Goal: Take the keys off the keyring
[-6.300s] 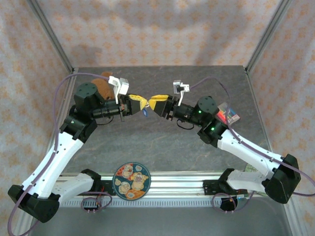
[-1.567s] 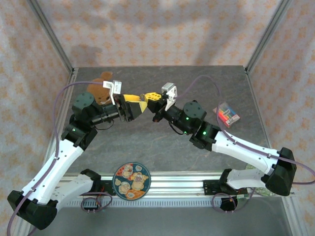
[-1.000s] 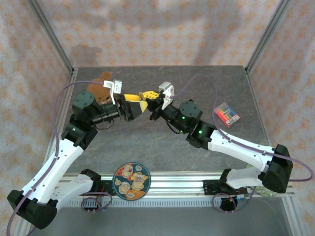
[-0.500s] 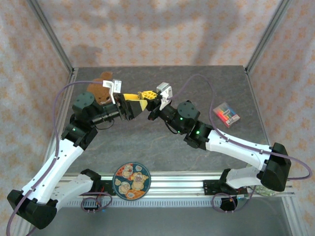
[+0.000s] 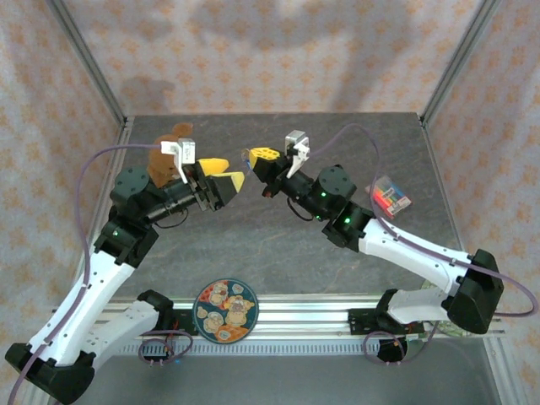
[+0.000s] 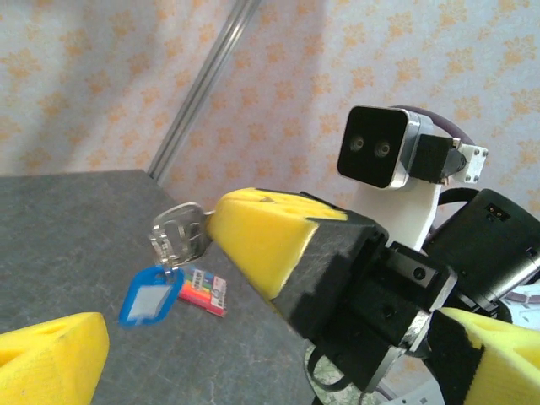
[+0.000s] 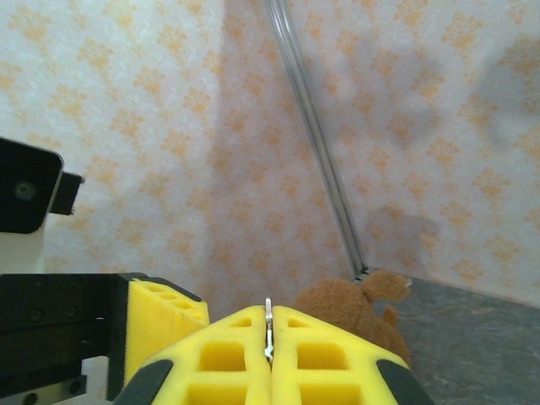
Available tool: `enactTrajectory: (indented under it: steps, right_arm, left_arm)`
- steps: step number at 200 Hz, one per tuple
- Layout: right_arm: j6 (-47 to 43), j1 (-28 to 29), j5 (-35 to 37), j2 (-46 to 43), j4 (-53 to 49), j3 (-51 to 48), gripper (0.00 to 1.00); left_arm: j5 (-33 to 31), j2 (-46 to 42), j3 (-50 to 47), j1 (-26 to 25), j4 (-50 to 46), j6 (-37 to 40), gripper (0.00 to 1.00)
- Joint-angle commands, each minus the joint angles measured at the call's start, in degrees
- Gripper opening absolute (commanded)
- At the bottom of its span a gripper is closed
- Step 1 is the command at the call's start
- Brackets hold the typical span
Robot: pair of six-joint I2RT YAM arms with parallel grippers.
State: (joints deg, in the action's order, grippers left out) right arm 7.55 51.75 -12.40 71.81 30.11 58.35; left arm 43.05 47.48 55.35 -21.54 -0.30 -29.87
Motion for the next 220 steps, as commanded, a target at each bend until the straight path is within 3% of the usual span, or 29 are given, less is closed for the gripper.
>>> enactTrajectory:
  steps: [1, 19, 45, 74, 102, 178, 220]
  right_arm:
    - [7.4, -1.74, -6.69, -1.78, 3.61, 0.22, 0.0]
    - [11.89, -3.69, -11.71, -1.2, 3.71, 1.19, 0.0]
    - [19.61, -6.31, -19.38, 0.44, 5.89, 2.35, 0.0]
    - [27.92, -8.54, -26.68, 2.6, 9.68, 4.0, 0.0]
    - [31.08, -9.03, -31.59, 4.19, 9.9, 6.16, 0.0]
    - [37.96, -9.04, -35.67, 8.21, 14.81, 8.67, 0.0]
    - [40.75, -9.05, -36.37, 10.22, 17.07, 9.98, 0.0]
  left_arm:
    - [-1.72, -1.67, -0.5, 1.5, -0.5, 3.17, 0.96]
    - [0.49, -1.69, -1.15, 2.74, 1.79, 2.88, 0.94]
    - [7.84, -1.06, -4.42, 5.43, 13.12, -1.05, 0.82]
    - [17.19, 2.71, -8.37, 9.23, 33.41, -15.08, 0.77]
    - [20.98, 7.73, -10.07, 10.13, 51.87, -27.43, 0.82]
    - [25.2, 13.53, -7.8, 10.04, 64.14, -37.11, 0.86]
    - [26.89, 14.91, -7.5, 9.93, 67.93, -40.18, 0.77]
